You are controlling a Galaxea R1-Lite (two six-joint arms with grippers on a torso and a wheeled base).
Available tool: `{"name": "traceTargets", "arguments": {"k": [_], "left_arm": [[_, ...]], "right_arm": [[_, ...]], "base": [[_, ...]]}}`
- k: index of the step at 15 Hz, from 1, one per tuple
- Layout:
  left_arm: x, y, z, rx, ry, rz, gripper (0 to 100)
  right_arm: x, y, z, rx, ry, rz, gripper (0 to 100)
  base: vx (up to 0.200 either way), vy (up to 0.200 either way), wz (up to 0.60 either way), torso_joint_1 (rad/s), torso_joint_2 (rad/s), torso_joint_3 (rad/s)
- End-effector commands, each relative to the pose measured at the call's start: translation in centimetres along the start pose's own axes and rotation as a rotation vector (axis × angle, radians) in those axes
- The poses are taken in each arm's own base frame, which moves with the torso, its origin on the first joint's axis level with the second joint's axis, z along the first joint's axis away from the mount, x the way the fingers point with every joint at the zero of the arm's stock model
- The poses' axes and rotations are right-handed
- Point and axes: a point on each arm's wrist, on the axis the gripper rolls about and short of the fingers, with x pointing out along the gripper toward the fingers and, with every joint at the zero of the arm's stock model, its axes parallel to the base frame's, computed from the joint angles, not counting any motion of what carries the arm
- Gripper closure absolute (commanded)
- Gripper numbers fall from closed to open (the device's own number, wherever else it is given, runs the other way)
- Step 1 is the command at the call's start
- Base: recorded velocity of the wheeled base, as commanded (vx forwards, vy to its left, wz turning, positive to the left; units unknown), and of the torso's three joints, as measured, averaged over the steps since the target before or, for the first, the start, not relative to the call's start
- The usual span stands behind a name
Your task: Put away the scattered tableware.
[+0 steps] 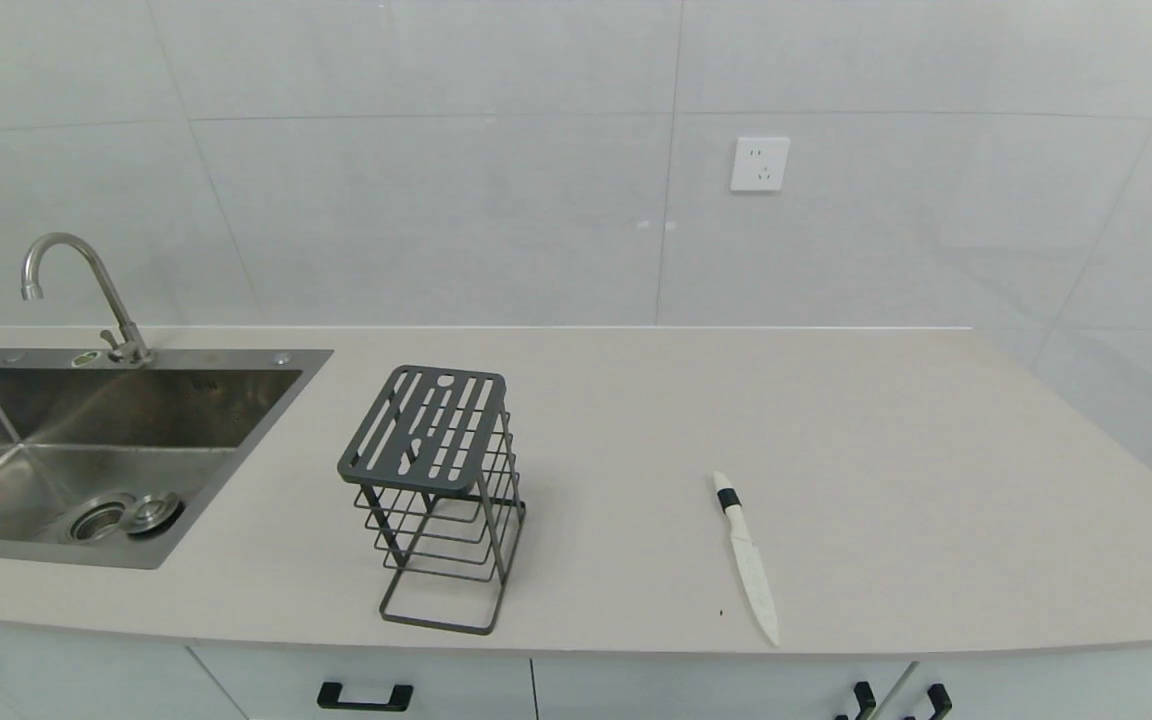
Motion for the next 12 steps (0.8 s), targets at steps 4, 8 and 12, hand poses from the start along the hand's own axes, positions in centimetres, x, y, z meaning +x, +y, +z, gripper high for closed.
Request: {"name": "traceTargets", "arguments": {"k": [4,8,12], "left_arm": [[0.01,0.0,0.01,0.0,0.001,0.0,0],[0.01,0.0,0.01,0.001,0.001,0.0,0],[0.01,0.0,0.01,0.001,0.001,0.0,0]], "right_arm": [[0.01,0.0,-0.03,0.0,0.001,0.001,0],[0.01,0.0,-0.03,0.0,0.001,0.001,0],[-0.01,0.0,0.01,0.0,0.0,0.001,0]], "base": [[0.0,0.0,0.0,0.167,-0.34,-0.165],[0.0,0.0,0.0,0.007,-0.01,-0.008],[0.0,0.0,0.0,0.0,0.0,0.0]]}}
